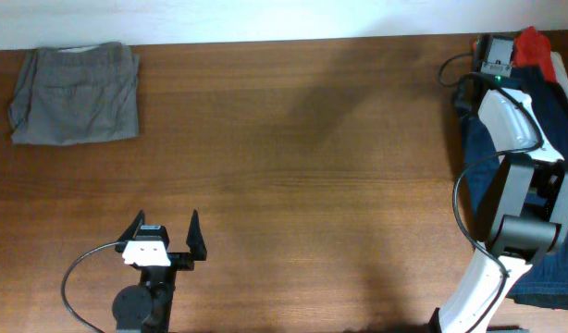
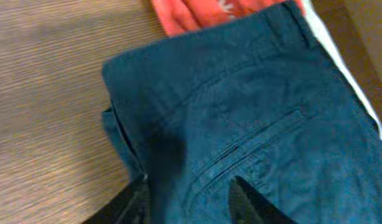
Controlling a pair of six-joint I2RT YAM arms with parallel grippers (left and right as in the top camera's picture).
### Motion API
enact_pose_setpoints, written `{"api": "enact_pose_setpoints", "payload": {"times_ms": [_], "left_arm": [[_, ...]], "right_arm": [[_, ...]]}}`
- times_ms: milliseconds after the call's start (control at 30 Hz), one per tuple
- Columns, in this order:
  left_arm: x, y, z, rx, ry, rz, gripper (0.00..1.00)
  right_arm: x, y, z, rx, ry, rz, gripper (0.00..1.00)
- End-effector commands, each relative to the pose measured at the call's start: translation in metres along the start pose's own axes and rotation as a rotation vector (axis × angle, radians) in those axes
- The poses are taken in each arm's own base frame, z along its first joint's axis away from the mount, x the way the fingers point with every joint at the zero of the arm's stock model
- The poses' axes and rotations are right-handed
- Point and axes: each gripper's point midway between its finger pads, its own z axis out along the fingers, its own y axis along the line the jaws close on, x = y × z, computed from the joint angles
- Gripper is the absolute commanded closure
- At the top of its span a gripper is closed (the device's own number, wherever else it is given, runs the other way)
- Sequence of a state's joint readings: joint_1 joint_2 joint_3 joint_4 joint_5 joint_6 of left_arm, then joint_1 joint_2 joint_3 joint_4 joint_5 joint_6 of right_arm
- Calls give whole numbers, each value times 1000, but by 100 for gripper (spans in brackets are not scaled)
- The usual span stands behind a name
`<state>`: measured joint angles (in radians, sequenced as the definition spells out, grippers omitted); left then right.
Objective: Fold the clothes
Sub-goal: 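Reach the right gripper to the navy shorts stack and pinch the top garment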
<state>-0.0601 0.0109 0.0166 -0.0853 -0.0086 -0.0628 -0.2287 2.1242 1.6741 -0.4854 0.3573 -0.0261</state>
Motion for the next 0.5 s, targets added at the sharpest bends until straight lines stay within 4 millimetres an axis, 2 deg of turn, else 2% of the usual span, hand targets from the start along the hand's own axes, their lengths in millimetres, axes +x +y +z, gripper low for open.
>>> {"api": "enact_pose_setpoints", "payload": {"times_ms": [0, 100, 133, 200, 267, 367, 467], "left_arm": [[2, 0, 0, 1, 2, 12, 1], [2, 0, 0, 1, 2, 12, 1], [2, 0, 0, 1, 2, 12, 1], [2, 0, 0, 1, 2, 12, 1], [2, 0, 0, 1, 2, 12, 1], [2, 0, 0, 1, 2, 12, 1], [2, 0, 0, 1, 2, 12, 1]], "right_arm": [[-16, 6, -14, -86, -45, 29, 49], [-1, 24, 1, -147, 1, 11, 32], [11, 31, 14, -149, 37, -7, 25], [20, 41, 22, -156, 58, -39, 25], [25, 56, 23, -161, 58, -143, 25], [29, 62, 30, -58, 57, -197, 25], [34, 63, 36, -50, 70, -199, 25]]}}
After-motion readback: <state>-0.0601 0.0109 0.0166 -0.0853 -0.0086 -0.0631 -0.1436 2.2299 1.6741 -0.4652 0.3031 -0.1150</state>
